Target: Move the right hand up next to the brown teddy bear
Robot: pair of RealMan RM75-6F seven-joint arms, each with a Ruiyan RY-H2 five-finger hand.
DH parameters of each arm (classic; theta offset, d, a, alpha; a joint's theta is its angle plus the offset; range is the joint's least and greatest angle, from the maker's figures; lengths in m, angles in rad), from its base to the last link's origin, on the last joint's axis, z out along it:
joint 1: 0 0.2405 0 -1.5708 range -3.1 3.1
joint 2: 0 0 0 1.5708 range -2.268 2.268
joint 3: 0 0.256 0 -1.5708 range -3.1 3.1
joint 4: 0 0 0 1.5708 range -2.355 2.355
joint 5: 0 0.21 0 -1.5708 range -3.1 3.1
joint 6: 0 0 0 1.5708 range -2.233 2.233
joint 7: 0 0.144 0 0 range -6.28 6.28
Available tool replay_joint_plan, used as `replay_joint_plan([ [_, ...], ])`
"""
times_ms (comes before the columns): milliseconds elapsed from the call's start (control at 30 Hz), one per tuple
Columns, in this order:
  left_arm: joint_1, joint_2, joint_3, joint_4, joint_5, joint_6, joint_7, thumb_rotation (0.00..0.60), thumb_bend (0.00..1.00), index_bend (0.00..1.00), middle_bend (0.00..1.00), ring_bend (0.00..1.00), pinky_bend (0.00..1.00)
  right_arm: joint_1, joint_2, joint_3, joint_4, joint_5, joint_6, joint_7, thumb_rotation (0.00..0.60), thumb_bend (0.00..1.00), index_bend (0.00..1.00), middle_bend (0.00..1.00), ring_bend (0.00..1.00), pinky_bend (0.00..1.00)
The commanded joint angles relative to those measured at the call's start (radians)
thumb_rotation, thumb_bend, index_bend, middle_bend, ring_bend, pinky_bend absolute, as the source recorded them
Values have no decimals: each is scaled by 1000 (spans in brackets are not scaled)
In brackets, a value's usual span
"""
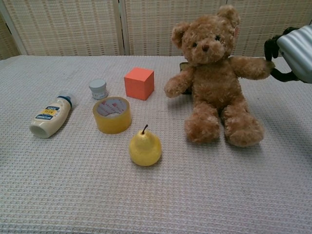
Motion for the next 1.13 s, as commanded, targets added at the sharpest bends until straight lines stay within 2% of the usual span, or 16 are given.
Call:
replay_joint_plan([
  [33,0,0,1,-1,-2,-3,1,600,542,274,369,362,558,-9,3,-8,-7,-3,-8,9,600,177,543,503,401,609],
  [200,-1,-1,1,1,-2,-4,3,600,541,275,369,362,558,-36,13,-30,-36,-11,-40,57,600,177,504,503,400,609],
  [300,-1,0,1,0,-8,-8,0,600,541,274,369,362,558,-58,44,-46,-96,-24,-30,123,600,178,392,462,339,602],
  [367,-1,0,0,0,-7,-6,0,600,540,274,369,362,559,-81,83,-54,-178,-30,-10,177,600,178,267,354,226,527],
  [467,-1,-1,1,3,-7,-7,4,600,540,274,370,363,559,-149,225,-81,-463,-40,19,207,600,177,131,221,83,353],
  [533,-1,0,1,-1,-9,-8,1,600,540,275,370,363,559,-211,403,-122,-781,-42,20,136,600,177,57,154,12,250],
  [600,-1,0,1,-1,-6,-7,3,600,540,274,370,363,559,-270,600,-172,-1099,-28,12,20,600,177,41,135,0,226],
  [667,-1,0,2,0,-5,-6,6,600,540,275,370,363,559,-321,759,-224,-1316,-6,7,-74,600,178,42,133,0,215],
  [700,-1,0,2,-1,-6,-7,5,600,540,275,370,363,559,-341,809,-243,-1375,1,8,-96,600,178,44,133,0,215],
  [767,-1,0,1,-3,-9,-8,3,600,540,275,370,363,559,-377,875,-275,-1439,7,14,-109,600,178,53,134,0,216],
  [833,-1,-1,1,-2,-8,-7,9,600,540,275,370,363,559,-412,904,-300,-1437,0,29,-120,600,178,66,134,0,217],
  [967,-3,0,4,-7,-8,-13,17,600,540,275,370,363,559,-452,890,-314,-1398,-5,33,-156,600,227,77,134,0,217],
  [1133,-1,2,5,-8,2,-5,19,600,541,275,371,363,559,-476,882,-325,-1369,-93,55,-128,600,242,78,134,0,217],
])
